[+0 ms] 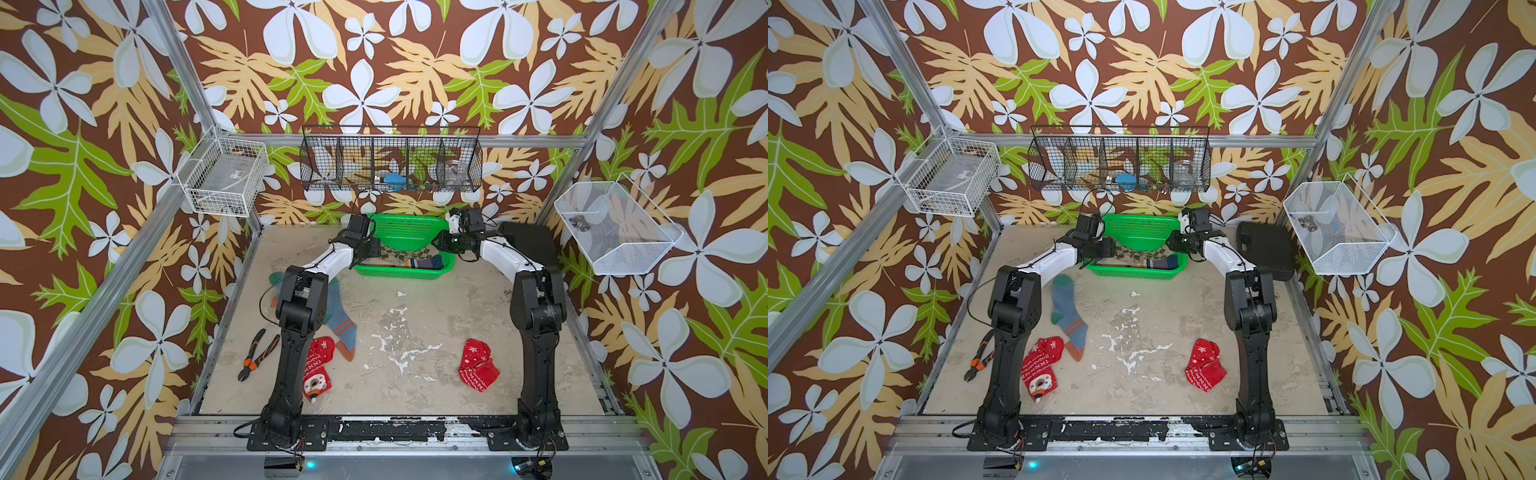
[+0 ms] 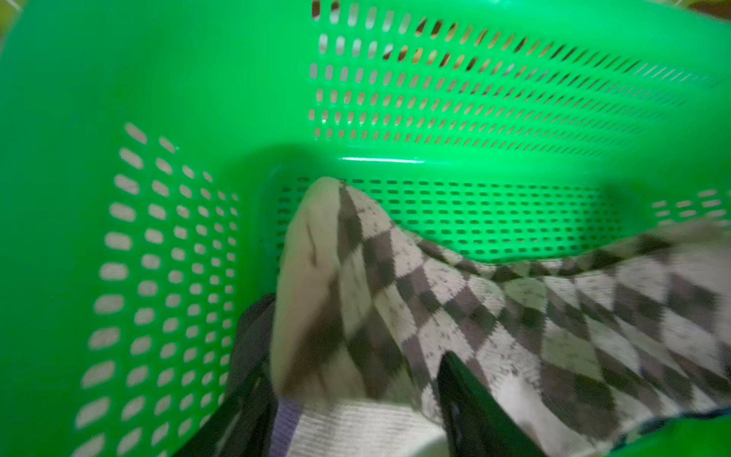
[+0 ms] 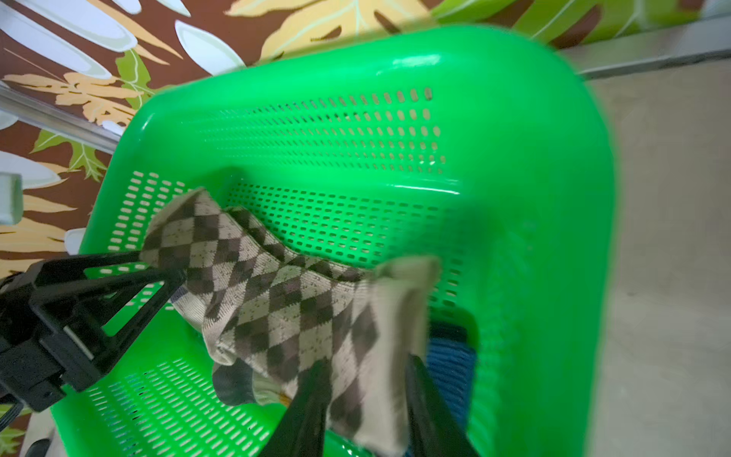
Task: Place the socks together as a pair
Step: Place a pair of socks in the bin.
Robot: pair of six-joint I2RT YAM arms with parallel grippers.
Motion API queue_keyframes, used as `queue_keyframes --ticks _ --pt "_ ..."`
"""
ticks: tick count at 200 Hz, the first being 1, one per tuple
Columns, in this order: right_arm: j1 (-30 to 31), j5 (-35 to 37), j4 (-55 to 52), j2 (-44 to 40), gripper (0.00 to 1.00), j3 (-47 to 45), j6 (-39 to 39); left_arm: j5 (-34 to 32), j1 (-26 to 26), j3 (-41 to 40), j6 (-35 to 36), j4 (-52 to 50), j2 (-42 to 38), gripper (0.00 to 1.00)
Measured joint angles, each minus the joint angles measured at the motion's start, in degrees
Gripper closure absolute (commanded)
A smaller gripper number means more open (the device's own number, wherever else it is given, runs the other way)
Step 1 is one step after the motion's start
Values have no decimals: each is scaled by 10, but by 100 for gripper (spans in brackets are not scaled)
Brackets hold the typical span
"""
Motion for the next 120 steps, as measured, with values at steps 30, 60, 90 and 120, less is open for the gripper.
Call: queue_keyframes --ticks 30,60,90,120 --pt "16 67 -3 -155 42 -95 -24 -5 -3 -115 -7 42 -155 1" --pt "46 96 15 -327 39 -301 -36 -3 -36 -260 -19 122 -326 1" --pt "75 148 6 -470 39 -523 -35 3 -76 -455 -50 184 -463 2" --pt "125 206 -14 -541 38 -618 -19 13 -141 -634 -97 270 -544 4"
